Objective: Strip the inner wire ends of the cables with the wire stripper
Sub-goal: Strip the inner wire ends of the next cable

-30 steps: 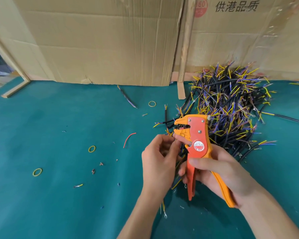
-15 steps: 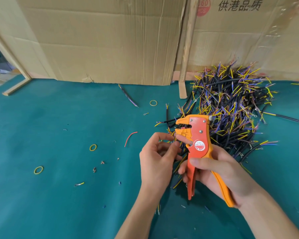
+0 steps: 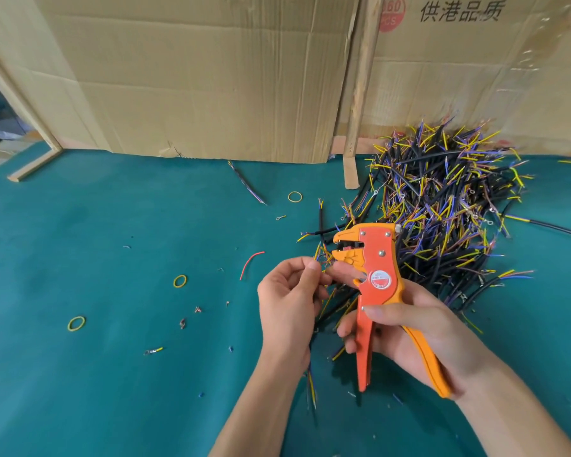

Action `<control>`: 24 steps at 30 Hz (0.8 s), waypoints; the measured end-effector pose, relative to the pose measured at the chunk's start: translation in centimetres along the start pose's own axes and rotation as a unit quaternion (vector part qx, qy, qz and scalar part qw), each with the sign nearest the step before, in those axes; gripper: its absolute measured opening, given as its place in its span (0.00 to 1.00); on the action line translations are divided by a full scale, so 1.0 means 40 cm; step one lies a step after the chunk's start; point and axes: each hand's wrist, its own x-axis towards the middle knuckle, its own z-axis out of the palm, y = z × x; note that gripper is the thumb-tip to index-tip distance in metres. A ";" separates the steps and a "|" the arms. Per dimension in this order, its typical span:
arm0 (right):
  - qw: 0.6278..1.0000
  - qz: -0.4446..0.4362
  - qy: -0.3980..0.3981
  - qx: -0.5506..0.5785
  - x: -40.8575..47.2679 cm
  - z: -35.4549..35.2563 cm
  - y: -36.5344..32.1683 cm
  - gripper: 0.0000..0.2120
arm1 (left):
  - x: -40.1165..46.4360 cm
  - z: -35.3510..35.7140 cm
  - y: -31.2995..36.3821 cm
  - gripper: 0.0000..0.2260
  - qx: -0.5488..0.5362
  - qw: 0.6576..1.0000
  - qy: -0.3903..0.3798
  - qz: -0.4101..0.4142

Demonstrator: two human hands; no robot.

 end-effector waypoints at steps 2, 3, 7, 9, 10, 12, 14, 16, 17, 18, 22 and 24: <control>0.999 0.009 0.023 0.021 0.000 -0.013 -0.003 0.28 | 0.003 -0.001 0.003 0.07 -0.005 1.000 0.009 0.005; 0.999 0.021 0.037 0.030 -0.001 -0.021 -0.006 0.27 | 0.004 -0.003 0.004 0.07 -0.005 1.000 0.014 0.009; 0.997 0.063 0.023 0.025 -0.005 -0.029 -0.013 0.28 | 0.003 -0.007 0.000 0.07 0.043 0.998 0.016 0.033; 0.997 0.072 -0.002 0.002 -0.009 -0.023 -0.012 0.28 | 0.001 -0.007 -0.001 0.08 0.068 0.997 0.005 0.044; 0.997 0.073 -0.007 -0.005 -0.010 -0.022 -0.012 0.28 | 0.000 -0.006 -0.001 0.07 0.076 0.996 -0.001 0.046; 0.997 0.074 -0.012 -0.019 -0.014 -0.019 -0.015 0.28 | 0.000 -0.005 -0.001 0.08 0.088 0.995 -0.009 0.049; 0.997 0.077 -0.015 -0.027 -0.015 -0.014 -0.018 0.26 | 0.000 -0.004 -0.001 0.08 0.084 0.995 -0.018 0.050; 0.996 0.081 -0.010 -0.024 -0.015 -0.011 -0.019 0.24 | 0.000 -0.003 -0.001 0.08 0.068 0.996 -0.032 0.047; 0.996 0.084 -0.008 -0.020 -0.015 -0.010 -0.019 0.25 | -0.001 -0.003 -0.001 0.08 0.065 0.996 -0.037 0.047; 0.996 0.086 -0.008 -0.014 -0.014 -0.009 -0.018 0.26 | -0.002 -0.004 -0.002 0.08 0.067 0.996 -0.042 0.050; 0.996 0.089 0.004 0.007 -0.013 -0.008 -0.016 0.23 | -0.003 -0.009 0.000 0.07 0.075 0.994 -0.061 0.053; 0.996 0.087 0.014 0.010 -0.011 -0.009 -0.014 0.20 | -0.001 -0.012 0.001 0.06 0.070 0.994 -0.062 0.055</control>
